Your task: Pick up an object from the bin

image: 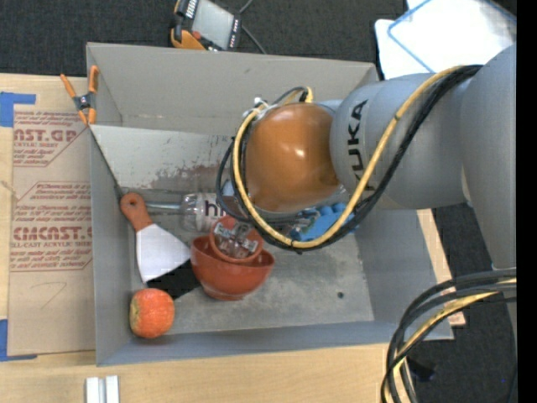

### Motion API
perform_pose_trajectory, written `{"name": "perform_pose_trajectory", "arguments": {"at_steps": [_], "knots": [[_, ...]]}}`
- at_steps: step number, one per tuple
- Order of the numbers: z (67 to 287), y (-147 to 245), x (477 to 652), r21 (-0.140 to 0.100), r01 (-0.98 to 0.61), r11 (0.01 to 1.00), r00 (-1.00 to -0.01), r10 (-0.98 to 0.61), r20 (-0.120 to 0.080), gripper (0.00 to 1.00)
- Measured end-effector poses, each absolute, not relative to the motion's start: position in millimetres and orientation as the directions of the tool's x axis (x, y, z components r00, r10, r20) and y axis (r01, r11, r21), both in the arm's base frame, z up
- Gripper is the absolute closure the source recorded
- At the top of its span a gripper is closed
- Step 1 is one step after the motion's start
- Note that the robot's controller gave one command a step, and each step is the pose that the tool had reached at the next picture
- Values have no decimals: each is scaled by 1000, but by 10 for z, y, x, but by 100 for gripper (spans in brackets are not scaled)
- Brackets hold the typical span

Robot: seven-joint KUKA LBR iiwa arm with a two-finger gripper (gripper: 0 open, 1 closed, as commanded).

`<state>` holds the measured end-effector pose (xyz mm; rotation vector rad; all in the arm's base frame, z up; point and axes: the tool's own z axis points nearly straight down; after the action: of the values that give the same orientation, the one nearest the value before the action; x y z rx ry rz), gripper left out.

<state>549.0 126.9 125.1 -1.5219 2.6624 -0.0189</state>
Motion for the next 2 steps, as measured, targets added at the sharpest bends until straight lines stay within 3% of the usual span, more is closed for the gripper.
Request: {"name": "perform_pose_trajectory", "arguments": {"at_steps": [1,2], "knots": [[1251,1269,5490,-48,-860,508,-505,-861,-59,100],[911,1376,5167,-74,-925,374,-369,-927,-70,100]]}}
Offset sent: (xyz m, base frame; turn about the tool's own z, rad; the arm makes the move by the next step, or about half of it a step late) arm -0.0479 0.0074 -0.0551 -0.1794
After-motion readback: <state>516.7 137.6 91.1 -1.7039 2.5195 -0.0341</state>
